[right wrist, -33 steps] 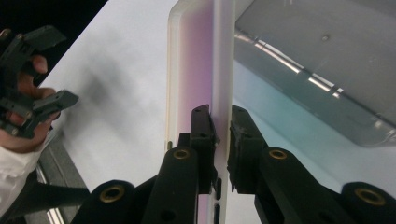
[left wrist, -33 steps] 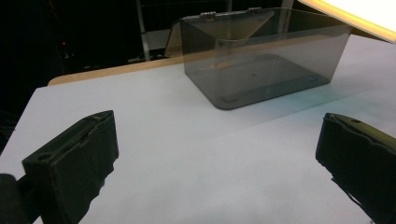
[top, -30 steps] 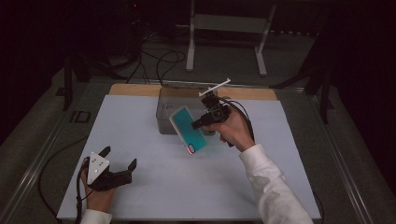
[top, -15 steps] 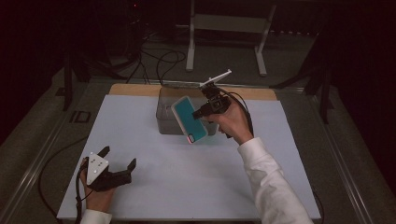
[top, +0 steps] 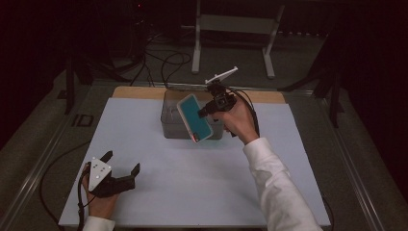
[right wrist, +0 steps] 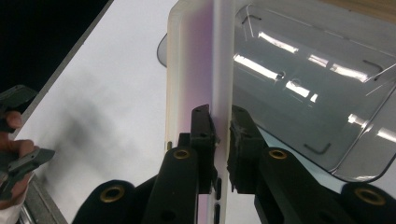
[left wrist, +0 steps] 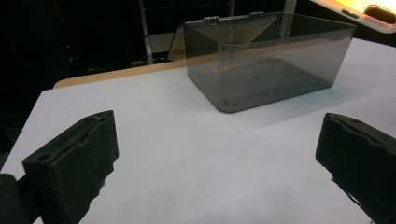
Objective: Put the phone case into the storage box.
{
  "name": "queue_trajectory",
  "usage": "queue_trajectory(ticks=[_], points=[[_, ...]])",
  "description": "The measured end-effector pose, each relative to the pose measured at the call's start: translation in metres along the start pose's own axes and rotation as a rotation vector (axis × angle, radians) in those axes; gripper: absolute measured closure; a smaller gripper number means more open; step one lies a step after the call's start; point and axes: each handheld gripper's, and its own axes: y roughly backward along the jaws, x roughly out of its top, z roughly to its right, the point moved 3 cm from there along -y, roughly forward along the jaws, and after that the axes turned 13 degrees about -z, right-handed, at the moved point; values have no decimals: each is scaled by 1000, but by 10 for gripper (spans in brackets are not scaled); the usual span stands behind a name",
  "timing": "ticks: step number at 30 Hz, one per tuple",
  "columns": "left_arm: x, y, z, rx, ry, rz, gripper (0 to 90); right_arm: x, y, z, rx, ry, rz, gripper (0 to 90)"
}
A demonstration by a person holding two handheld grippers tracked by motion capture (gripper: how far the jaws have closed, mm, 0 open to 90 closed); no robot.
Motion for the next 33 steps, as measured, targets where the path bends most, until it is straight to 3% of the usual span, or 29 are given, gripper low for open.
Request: queue_trajectory(ticks=[24, 33], points=[[0, 3, -2, 0, 16, 13, 2, 25, -2, 13, -53, -82, -9, 826], [0, 3, -2, -2, 23, 20, 2, 34, -5, 24, -60, -140, 1, 825]])
